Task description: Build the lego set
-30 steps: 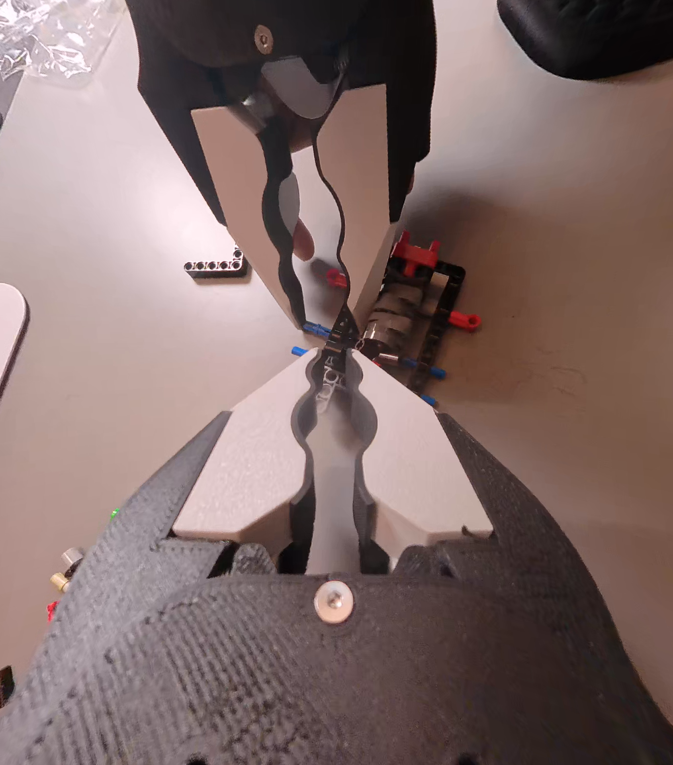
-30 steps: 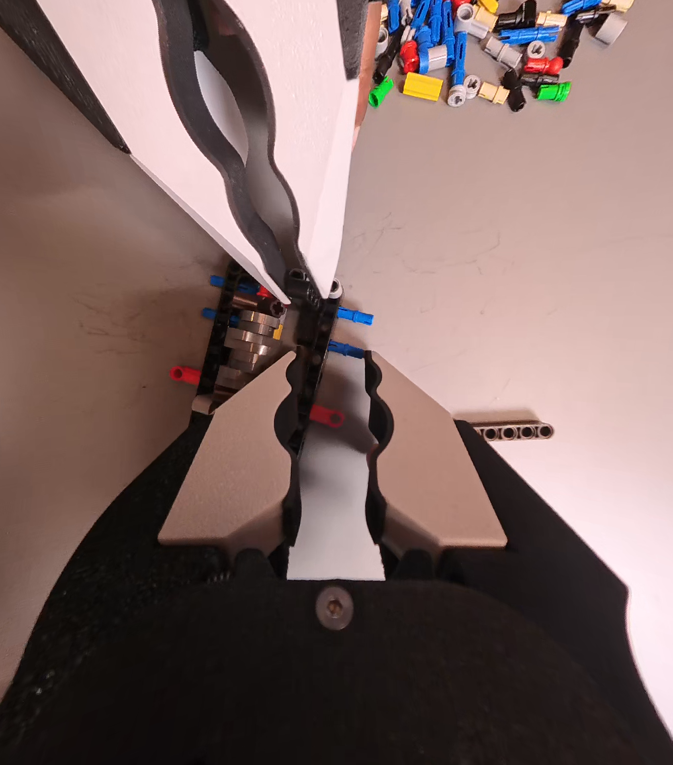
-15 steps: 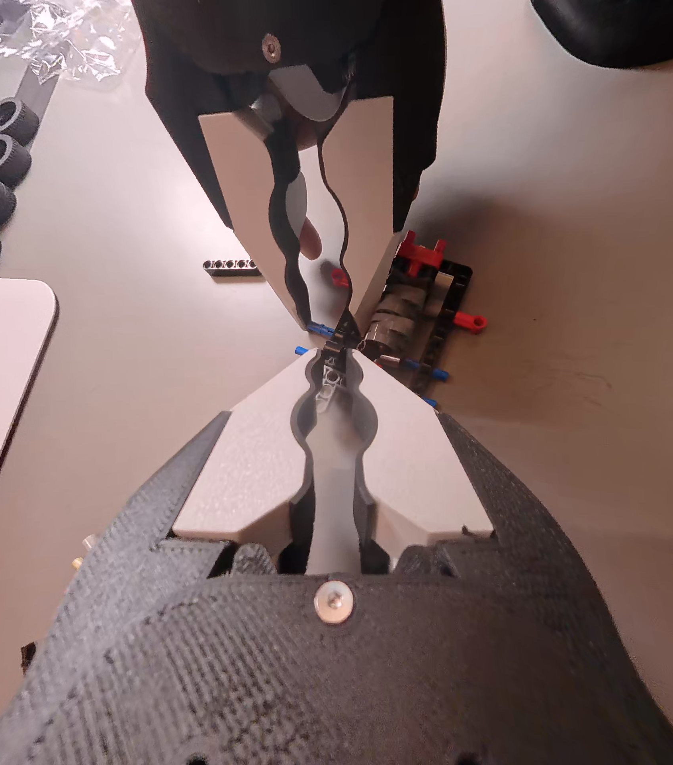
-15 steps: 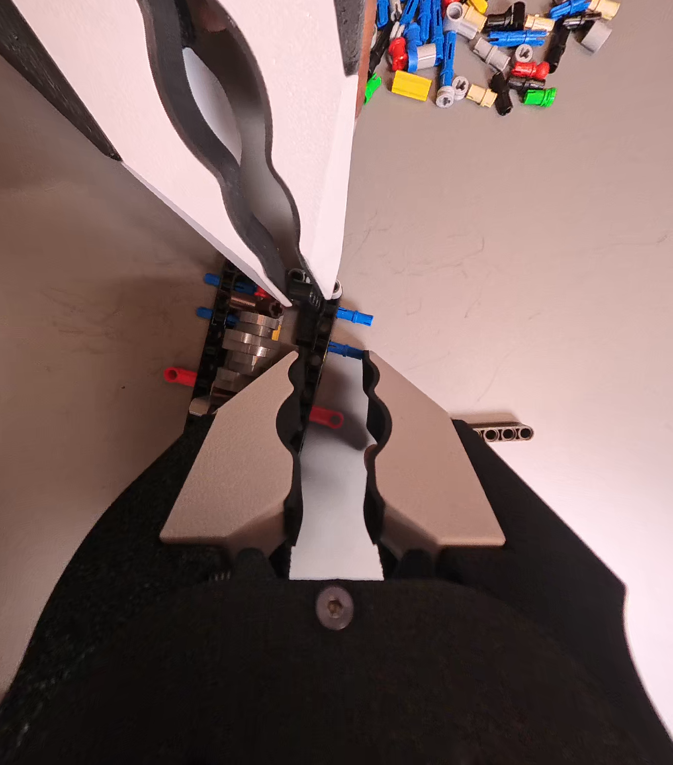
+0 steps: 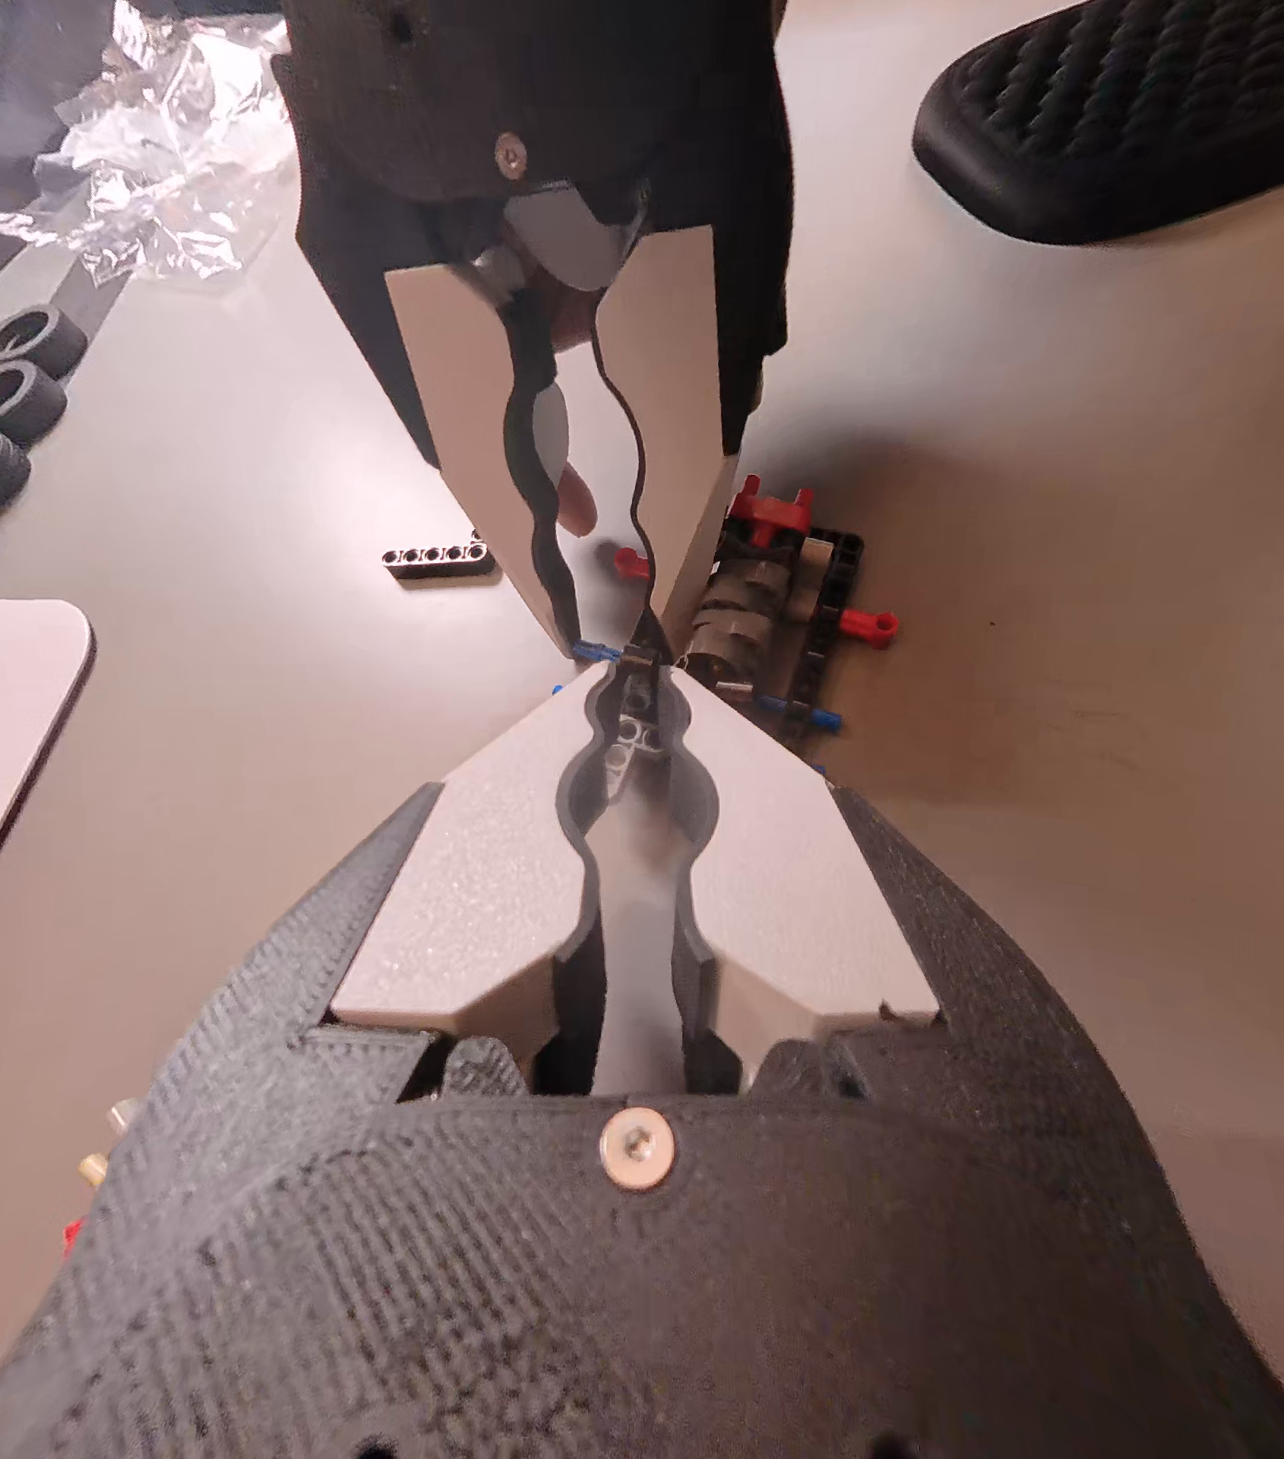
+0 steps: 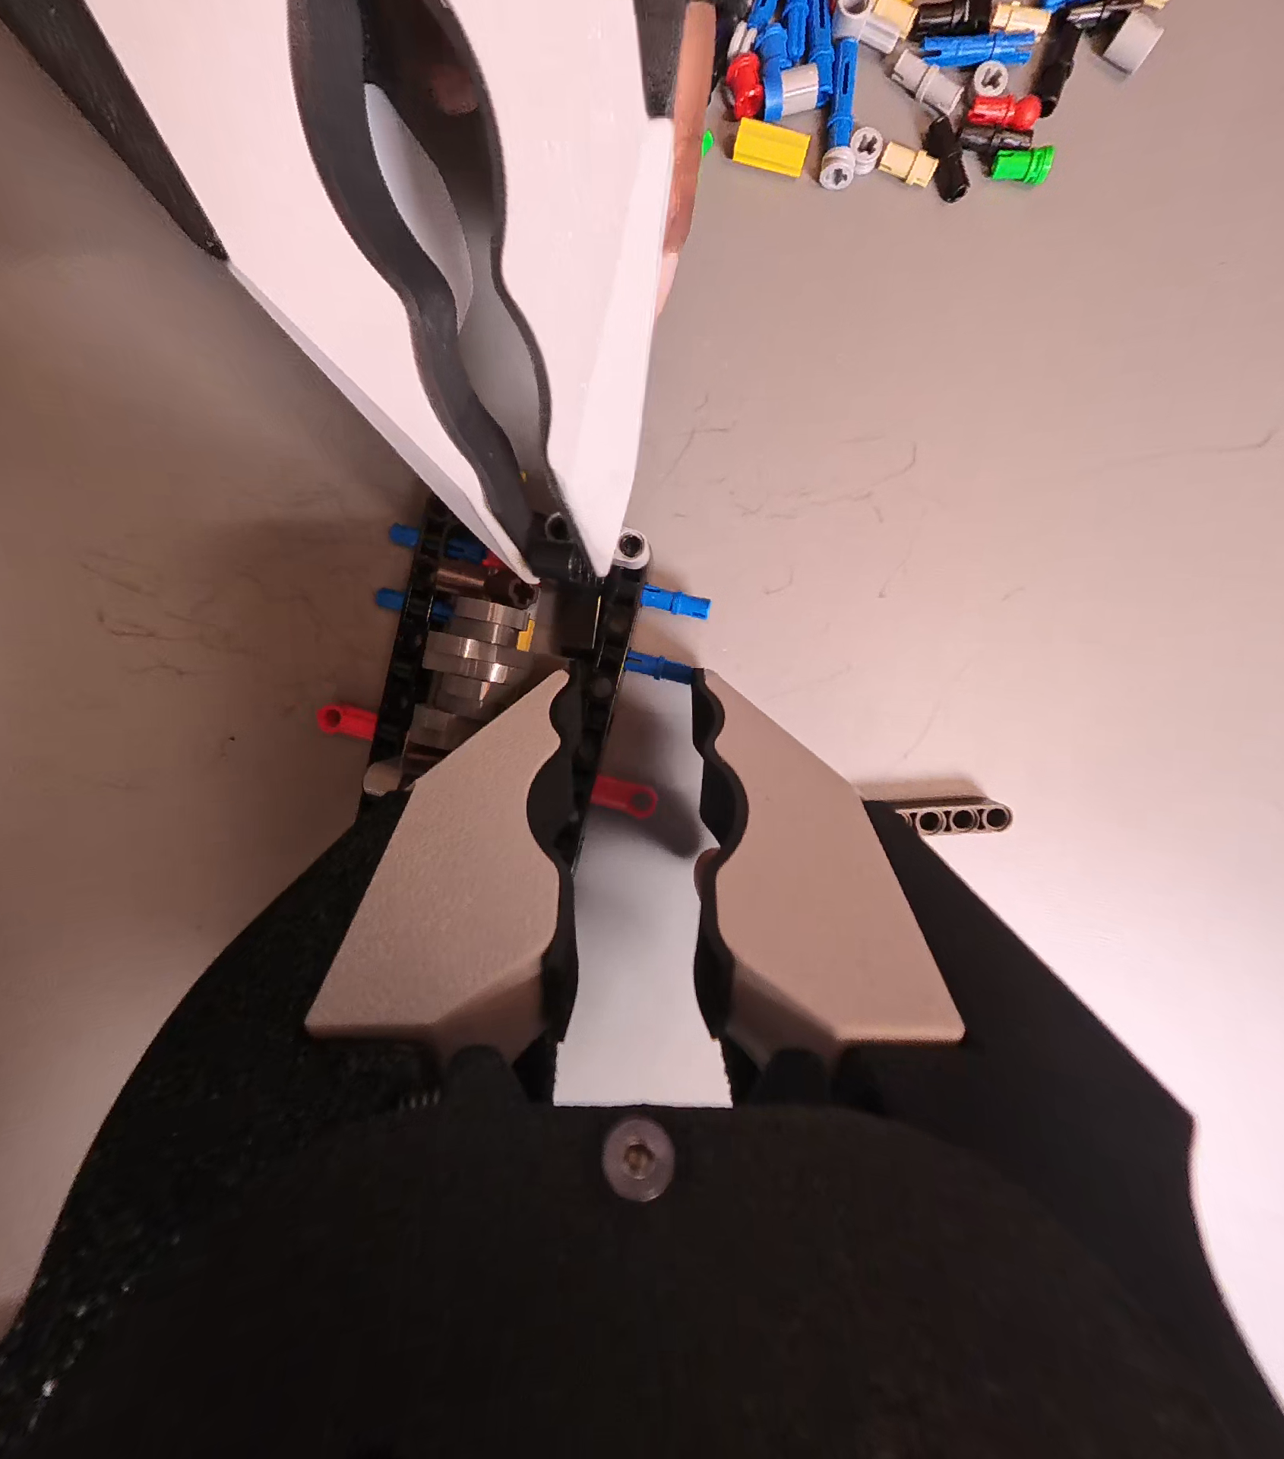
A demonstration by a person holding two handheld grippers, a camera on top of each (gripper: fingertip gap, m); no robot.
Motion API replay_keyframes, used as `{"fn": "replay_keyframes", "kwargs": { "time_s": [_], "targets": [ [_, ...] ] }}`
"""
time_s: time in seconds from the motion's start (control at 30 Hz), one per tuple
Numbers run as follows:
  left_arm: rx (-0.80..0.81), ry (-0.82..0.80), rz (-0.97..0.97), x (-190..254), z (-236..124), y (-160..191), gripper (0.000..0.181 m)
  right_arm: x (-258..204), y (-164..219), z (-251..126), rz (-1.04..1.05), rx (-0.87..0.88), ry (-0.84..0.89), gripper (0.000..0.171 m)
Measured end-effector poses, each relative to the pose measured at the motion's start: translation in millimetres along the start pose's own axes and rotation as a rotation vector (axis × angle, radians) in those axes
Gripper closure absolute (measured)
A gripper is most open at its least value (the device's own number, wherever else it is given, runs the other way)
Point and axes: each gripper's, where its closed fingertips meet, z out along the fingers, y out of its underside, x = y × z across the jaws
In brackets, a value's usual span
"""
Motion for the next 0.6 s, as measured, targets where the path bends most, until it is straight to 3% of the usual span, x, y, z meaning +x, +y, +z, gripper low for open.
{"fn": "replay_keyframes", "kwargs": {
  "time_s": [0.03, 0.6],
  "targets": [
    [0.007, 0.002, -0.001, -0.4, 0.0, 0.1, 0.174, 0.3, 0.0, 0.0, 0.003, 0.001, -0.001, 0.146],
    [0.056, 0.016, 0.048, -2.3, 0.4, -3.8, 0.175, 3.4, -2.2, 0.5, -0.012, 0.026, 0.008, 0.147]
  ]
}}
